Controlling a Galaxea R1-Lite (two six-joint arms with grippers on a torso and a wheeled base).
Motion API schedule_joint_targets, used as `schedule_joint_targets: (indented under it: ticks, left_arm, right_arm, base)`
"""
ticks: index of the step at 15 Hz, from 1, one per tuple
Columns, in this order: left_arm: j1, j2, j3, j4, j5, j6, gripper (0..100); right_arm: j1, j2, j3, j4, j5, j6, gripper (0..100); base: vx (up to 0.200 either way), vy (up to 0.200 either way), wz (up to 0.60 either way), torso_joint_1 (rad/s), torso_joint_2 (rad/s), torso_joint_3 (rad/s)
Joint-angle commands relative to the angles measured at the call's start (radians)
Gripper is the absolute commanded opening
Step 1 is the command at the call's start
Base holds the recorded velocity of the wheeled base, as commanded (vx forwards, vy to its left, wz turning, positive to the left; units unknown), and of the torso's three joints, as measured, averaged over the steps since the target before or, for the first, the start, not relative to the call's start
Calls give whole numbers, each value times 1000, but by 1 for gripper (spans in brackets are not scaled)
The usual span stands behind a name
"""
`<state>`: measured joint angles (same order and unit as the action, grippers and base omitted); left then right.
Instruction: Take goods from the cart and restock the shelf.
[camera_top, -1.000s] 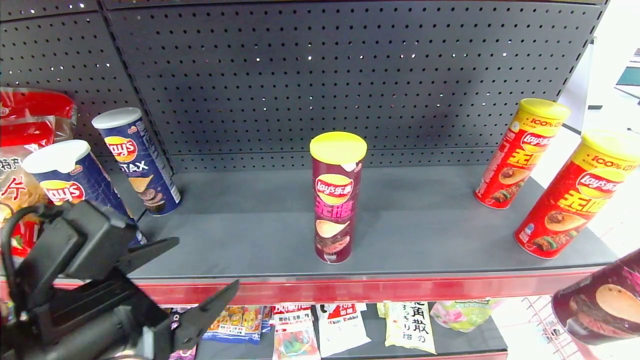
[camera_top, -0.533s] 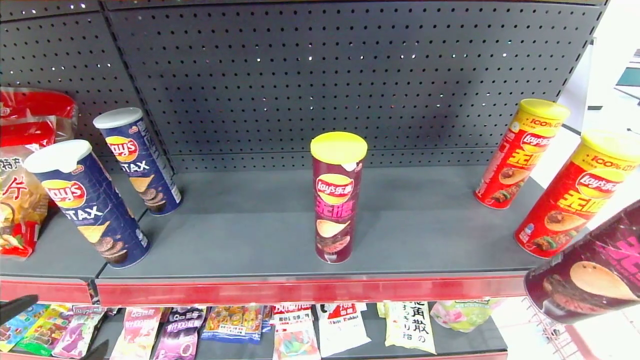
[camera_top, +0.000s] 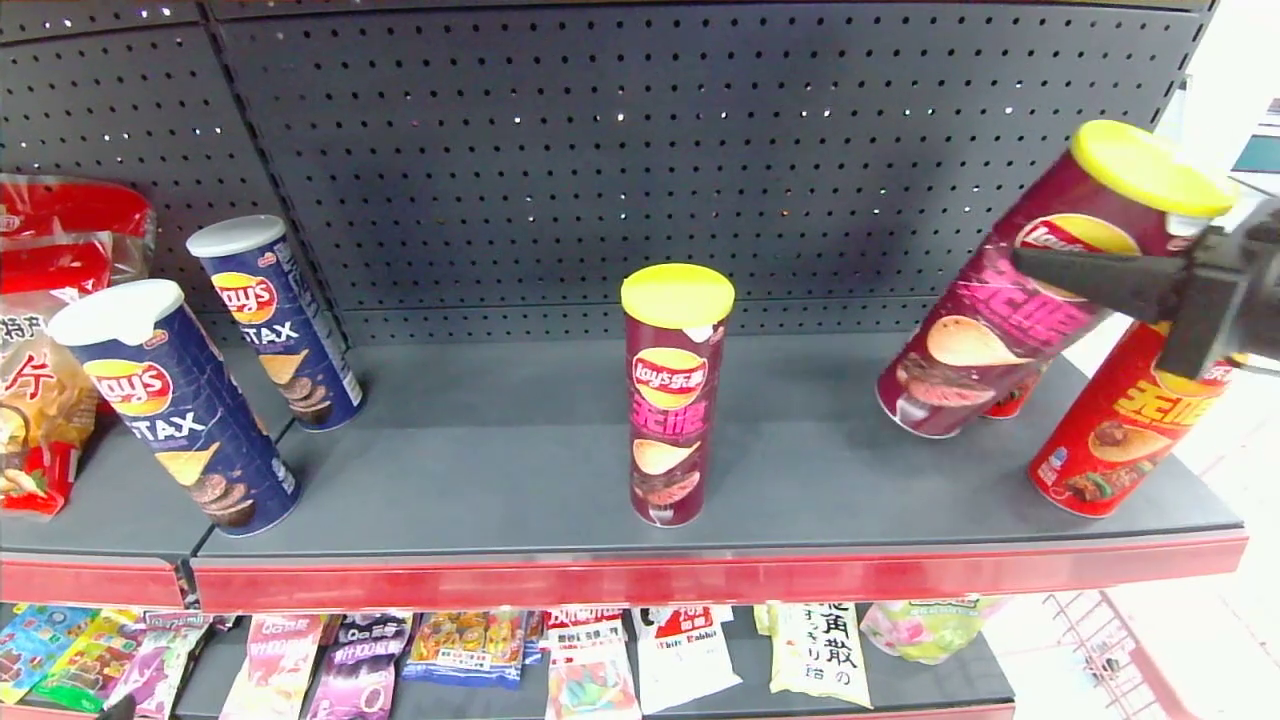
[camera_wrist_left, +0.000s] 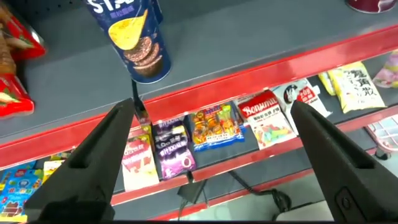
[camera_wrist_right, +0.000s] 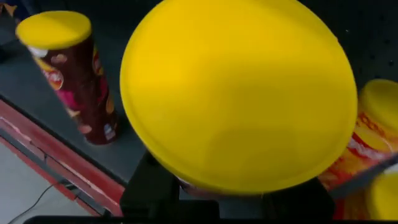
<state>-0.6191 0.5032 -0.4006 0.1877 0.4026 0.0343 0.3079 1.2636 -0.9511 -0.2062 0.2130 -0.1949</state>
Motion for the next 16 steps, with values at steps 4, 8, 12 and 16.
schedule_joint_targets:
  ticks: [4,8,12,16]
  left_arm:
    - [-1,12,-7,-2,-10,-1,100]
    - [-1,12,-20,-2,-19,-1,100]
    - [-1,17,-18,-2,-25,-2,100]
    - [-1,34,-21,-4,-45,-2,100]
  right_arm:
    - [23,401,-295,-32,26,9,0]
    - [71,523,-419,-27,28,11,0]
    - [125,586,-479,-25,54,11,0]
    - [154,606,-488,-25,55,11,0]
  base:
    - [0,0,0,0,0,0]
    - [0,0,0,0,0,0]
    - [0,0,0,0,0,0]
    - [0,0,0,0,0,0]
